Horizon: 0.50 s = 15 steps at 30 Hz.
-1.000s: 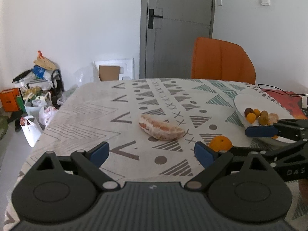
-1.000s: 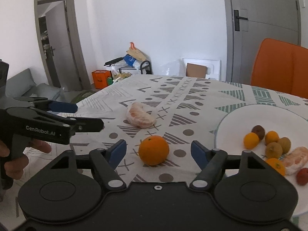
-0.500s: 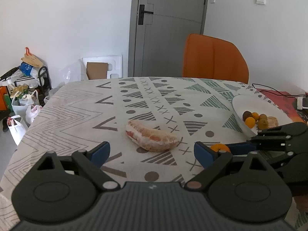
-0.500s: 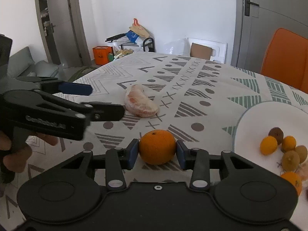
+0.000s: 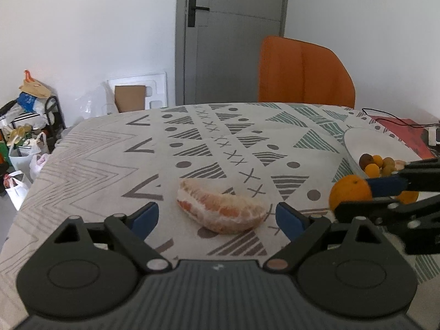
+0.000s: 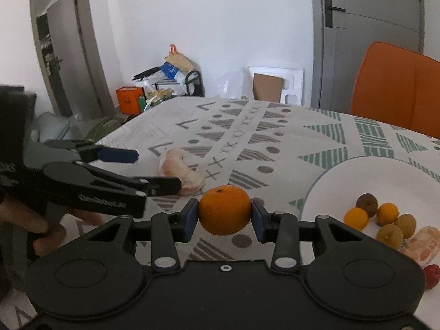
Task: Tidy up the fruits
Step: 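Grasp the large orange with the right gripper while the left gripper grasps the peeled segment, then carry the orange and peeled segment in both grippers onto the plate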
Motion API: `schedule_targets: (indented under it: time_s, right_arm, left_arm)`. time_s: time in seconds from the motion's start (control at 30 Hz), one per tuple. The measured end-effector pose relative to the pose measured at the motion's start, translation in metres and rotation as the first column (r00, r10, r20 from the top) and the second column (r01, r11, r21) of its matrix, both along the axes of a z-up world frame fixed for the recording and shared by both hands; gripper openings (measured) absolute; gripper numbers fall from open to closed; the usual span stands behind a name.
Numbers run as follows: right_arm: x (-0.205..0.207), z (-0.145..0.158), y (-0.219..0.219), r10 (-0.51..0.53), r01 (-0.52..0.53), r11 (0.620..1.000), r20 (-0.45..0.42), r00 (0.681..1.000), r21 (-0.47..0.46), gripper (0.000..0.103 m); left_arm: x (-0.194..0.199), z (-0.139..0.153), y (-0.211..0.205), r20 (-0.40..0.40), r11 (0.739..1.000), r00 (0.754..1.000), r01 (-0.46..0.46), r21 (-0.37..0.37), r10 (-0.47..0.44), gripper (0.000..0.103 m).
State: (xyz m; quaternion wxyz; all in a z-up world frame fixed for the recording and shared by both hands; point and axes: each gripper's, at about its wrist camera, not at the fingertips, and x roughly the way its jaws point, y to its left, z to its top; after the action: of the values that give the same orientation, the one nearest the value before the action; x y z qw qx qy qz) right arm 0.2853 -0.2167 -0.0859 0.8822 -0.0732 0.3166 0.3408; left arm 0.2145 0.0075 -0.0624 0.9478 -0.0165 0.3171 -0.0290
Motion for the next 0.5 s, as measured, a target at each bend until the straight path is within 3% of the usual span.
schedule_targets:
  time_s: [0.2, 0.27, 0.5]
  right_arm:
    - [-0.001, 0.008, -0.011, -0.065, 0.065, 0.998, 0.014, 0.998, 0.004, 0.039]
    - [-0.001, 0.008, -0.017, -0.097, 0.097, 0.995, 0.011, 0.995, 0.008, 0.039]
    - [-0.007, 0.002, -0.032, -0.189, 0.189, 0.982, 0.001, 0.982, 0.024, 0.039]
  left_arm:
    - [0.021, -0.009, 0.000, -0.051, 0.999, 0.997, 0.052, 0.007, -0.052, 0.091]
    - [0.024, -0.012, 0.001, -0.059, 0.998, 0.997, 0.059, 0.008, -0.059, 0.086]
    - [0.023, -0.014, 0.001, -0.041, 0.999, 0.998, 0.041, -0.006, -0.041, 0.080]
